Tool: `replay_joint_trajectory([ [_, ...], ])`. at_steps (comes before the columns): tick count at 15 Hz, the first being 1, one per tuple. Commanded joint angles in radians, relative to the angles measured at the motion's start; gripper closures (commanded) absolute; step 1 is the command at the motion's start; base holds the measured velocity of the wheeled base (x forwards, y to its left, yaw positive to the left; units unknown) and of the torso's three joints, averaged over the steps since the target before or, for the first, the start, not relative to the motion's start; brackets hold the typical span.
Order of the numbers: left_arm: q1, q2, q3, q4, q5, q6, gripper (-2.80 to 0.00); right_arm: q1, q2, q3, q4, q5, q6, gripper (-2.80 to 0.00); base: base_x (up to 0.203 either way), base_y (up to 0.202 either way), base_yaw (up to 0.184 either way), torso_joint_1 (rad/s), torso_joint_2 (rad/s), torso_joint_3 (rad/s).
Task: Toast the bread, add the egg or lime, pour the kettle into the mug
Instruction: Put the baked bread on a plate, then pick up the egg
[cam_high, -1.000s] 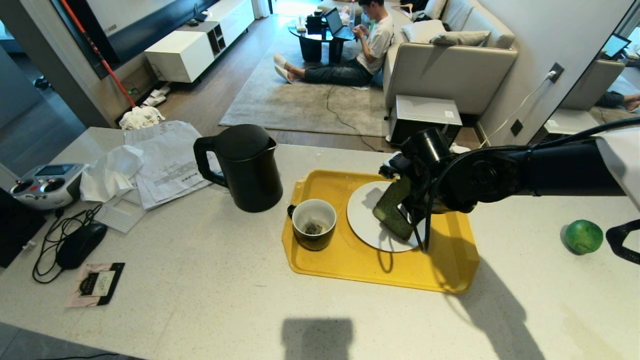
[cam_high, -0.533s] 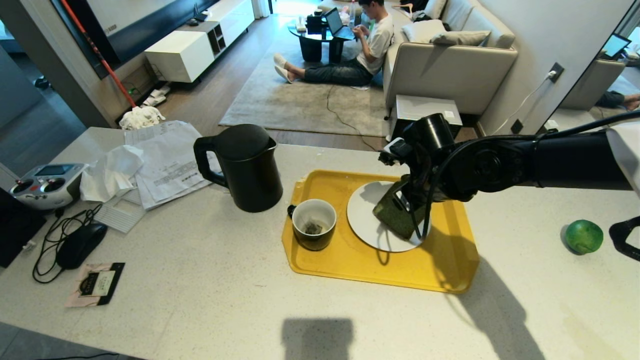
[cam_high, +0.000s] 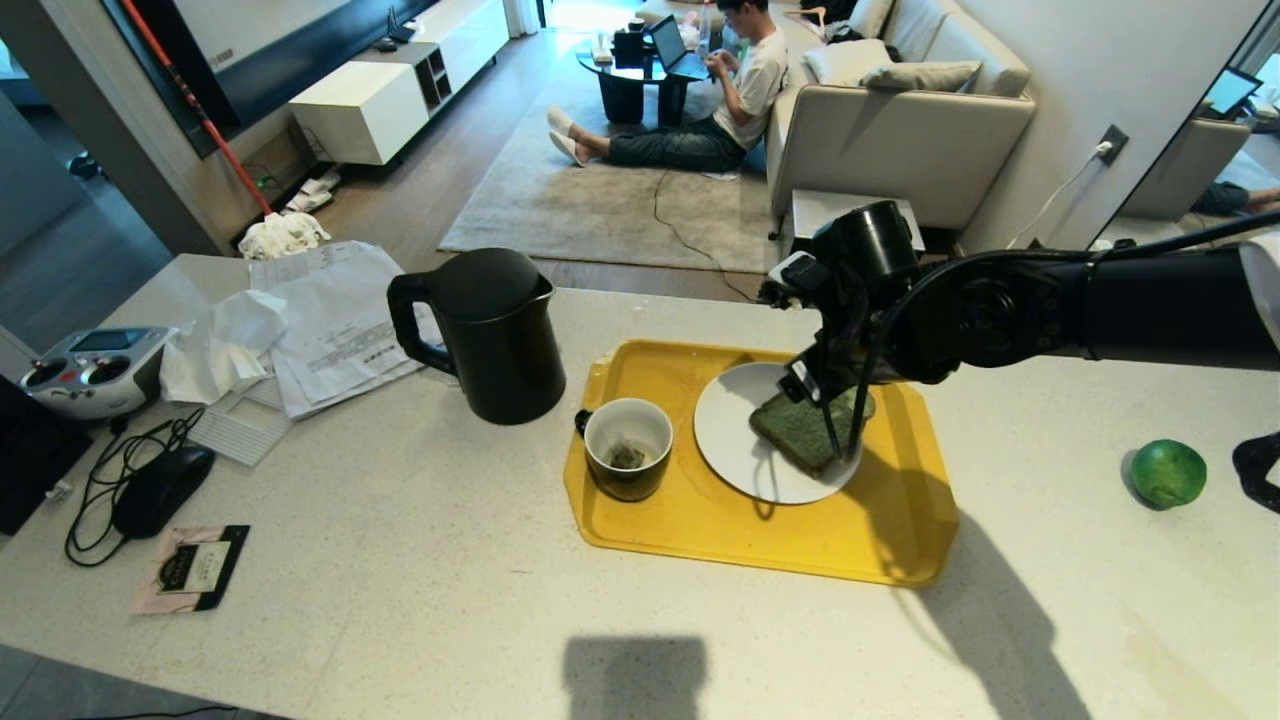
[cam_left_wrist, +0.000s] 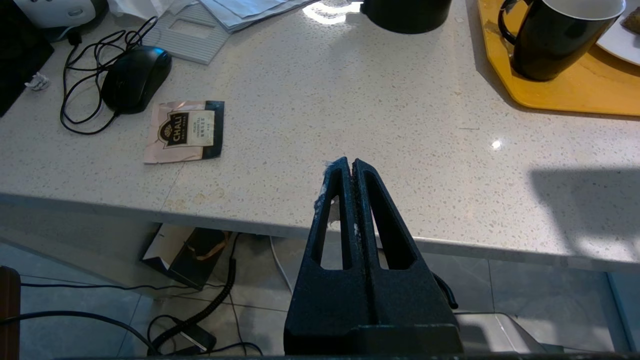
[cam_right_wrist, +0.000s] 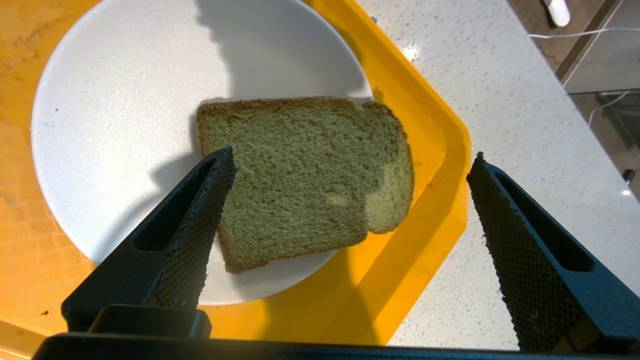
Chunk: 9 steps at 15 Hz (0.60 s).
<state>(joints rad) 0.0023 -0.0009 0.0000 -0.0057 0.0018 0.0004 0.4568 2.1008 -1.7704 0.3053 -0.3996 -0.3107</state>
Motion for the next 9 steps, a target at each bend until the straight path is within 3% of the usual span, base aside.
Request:
replay_joint_trajectory([
  [1,0.001,-0.001,0.002,0.000,0.000,0.000,0.00,-0.001,-0.050,0.007,0.007,-0.002,-0.017,-2.80,0.000,0.000,0.000,0.000,0.00,0.000],
  [9,0.001,-0.001,0.002,0.000,0.001,0.000,0.00,-0.040,-0.380,0.217,0.009,-0.020,-0.012,-2.80,0.000,0.000,0.000,0.000,0.00,0.000],
])
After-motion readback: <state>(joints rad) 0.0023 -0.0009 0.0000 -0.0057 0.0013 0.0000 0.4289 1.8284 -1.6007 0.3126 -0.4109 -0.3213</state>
